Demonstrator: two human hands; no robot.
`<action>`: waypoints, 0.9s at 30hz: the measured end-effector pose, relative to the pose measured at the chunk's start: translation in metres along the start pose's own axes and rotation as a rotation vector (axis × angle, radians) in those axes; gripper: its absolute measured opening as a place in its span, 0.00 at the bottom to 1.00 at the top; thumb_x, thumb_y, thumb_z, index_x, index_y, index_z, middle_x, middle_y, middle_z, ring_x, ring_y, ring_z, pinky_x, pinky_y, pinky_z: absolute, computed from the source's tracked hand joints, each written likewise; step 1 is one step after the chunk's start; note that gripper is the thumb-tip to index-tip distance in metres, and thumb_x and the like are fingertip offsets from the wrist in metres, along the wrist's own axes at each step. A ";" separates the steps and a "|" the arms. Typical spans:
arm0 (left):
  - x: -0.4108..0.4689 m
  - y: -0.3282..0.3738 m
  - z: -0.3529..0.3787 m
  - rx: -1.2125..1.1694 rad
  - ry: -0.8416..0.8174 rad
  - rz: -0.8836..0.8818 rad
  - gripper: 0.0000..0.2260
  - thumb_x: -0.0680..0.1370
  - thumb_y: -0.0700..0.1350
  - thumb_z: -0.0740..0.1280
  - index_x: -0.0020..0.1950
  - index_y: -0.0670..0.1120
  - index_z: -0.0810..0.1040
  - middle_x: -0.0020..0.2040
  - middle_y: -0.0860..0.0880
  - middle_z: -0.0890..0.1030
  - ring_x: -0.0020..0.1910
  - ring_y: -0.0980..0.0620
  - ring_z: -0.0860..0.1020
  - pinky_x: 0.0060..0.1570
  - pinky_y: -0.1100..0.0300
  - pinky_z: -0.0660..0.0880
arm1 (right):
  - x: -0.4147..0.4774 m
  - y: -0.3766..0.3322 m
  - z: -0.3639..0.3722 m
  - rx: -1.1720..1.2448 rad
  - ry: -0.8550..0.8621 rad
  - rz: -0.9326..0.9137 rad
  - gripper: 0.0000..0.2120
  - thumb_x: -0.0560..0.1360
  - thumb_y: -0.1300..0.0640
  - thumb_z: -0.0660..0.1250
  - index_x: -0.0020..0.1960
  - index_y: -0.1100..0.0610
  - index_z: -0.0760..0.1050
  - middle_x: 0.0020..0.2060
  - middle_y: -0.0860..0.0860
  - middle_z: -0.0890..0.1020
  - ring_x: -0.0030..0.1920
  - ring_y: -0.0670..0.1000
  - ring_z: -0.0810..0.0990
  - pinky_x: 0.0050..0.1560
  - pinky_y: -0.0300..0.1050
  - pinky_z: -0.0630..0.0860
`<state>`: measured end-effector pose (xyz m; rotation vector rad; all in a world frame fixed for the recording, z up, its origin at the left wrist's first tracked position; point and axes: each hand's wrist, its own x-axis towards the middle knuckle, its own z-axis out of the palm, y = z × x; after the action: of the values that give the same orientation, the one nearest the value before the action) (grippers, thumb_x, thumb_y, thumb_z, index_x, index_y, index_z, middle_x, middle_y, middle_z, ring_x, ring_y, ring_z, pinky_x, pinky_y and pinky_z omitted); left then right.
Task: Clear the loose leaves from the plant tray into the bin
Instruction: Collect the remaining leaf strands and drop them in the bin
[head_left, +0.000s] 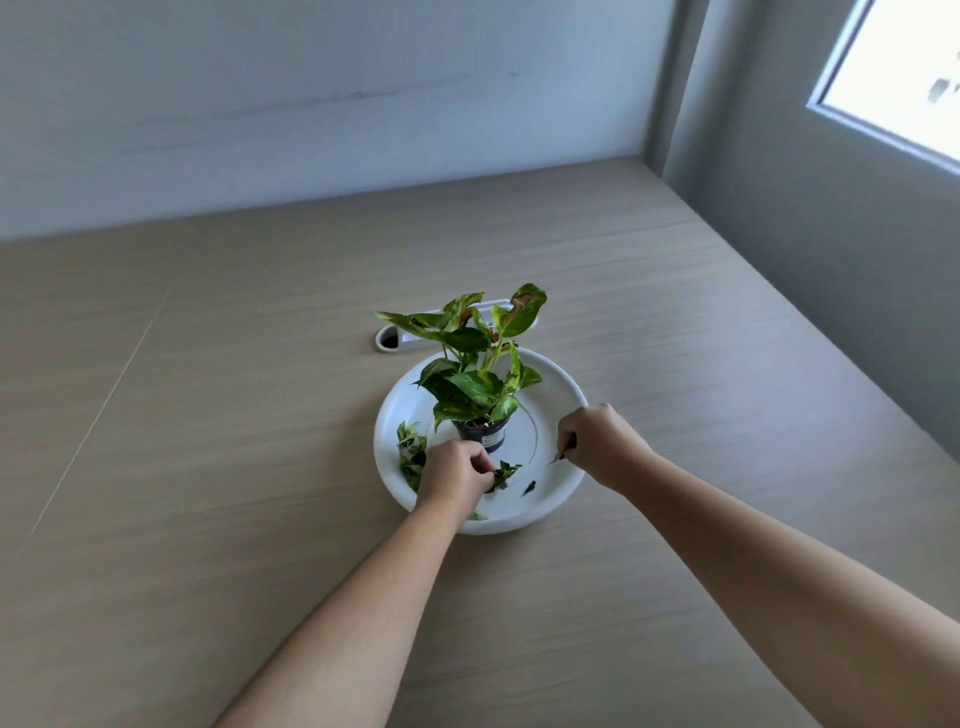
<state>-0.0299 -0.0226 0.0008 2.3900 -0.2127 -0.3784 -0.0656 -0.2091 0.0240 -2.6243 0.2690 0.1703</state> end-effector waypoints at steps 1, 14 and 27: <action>-0.002 0.004 0.002 -0.010 -0.002 0.003 0.04 0.71 0.35 0.69 0.40 0.43 0.83 0.40 0.46 0.84 0.41 0.50 0.81 0.41 0.60 0.79 | -0.004 0.004 -0.003 0.015 0.014 0.014 0.12 0.69 0.70 0.62 0.38 0.59 0.82 0.37 0.54 0.81 0.35 0.54 0.79 0.37 0.44 0.79; -0.082 0.194 0.130 -0.061 -0.222 0.308 0.04 0.67 0.36 0.70 0.36 0.43 0.83 0.33 0.49 0.81 0.33 0.54 0.76 0.28 0.70 0.69 | -0.182 0.188 -0.104 0.097 0.283 0.377 0.09 0.68 0.69 0.66 0.38 0.59 0.82 0.37 0.53 0.81 0.37 0.56 0.80 0.33 0.39 0.71; -0.310 0.413 0.423 0.144 -0.712 0.840 0.01 0.69 0.35 0.72 0.39 0.40 0.84 0.33 0.48 0.79 0.31 0.58 0.75 0.27 0.79 0.68 | -0.539 0.437 -0.137 0.268 0.519 0.990 0.07 0.68 0.68 0.67 0.40 0.61 0.82 0.41 0.58 0.84 0.45 0.56 0.81 0.43 0.41 0.73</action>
<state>-0.4809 -0.5127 0.0400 1.9614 -1.5278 -0.7866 -0.6765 -0.5653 0.0325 -2.0032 1.6170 -0.2167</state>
